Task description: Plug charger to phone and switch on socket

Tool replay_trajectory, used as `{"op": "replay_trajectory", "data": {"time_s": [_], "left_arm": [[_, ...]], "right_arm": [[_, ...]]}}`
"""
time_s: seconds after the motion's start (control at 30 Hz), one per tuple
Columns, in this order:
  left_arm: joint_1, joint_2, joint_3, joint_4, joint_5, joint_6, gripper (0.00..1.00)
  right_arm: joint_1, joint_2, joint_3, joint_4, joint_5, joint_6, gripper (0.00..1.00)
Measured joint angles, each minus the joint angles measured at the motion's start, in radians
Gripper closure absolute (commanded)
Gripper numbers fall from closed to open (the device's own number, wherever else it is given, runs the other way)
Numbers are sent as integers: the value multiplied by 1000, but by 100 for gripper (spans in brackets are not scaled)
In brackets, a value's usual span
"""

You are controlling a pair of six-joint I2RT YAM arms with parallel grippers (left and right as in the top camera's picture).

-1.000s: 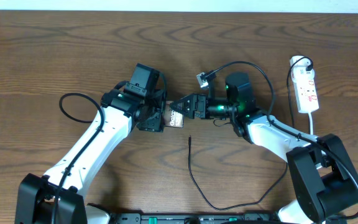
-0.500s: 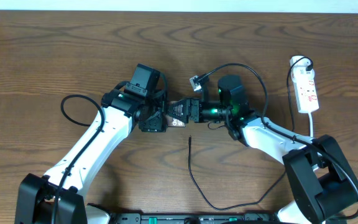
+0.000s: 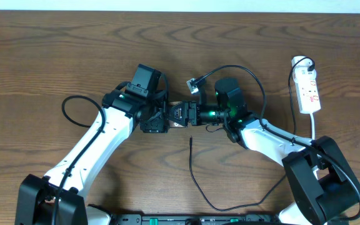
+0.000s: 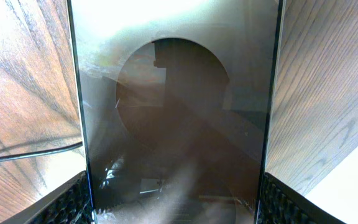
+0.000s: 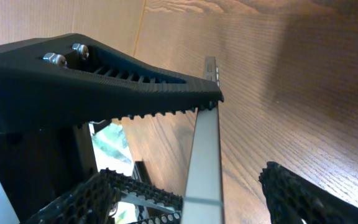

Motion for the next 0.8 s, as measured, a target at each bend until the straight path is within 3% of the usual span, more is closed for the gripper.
{"op": "replay_trajectory", "data": {"time_s": [0.2, 0.53, 0.8], "left_arm": [[-1, 0, 0, 0, 0, -3, 93], [-1, 0, 0, 0, 0, -3, 93], [-1, 0, 0, 0, 0, -3, 93]], "right_arm": [[0, 0, 0, 0, 0, 0, 35], [0, 0, 0, 0, 1, -8, 61], [0, 0, 0, 0, 1, -11, 68]]}}
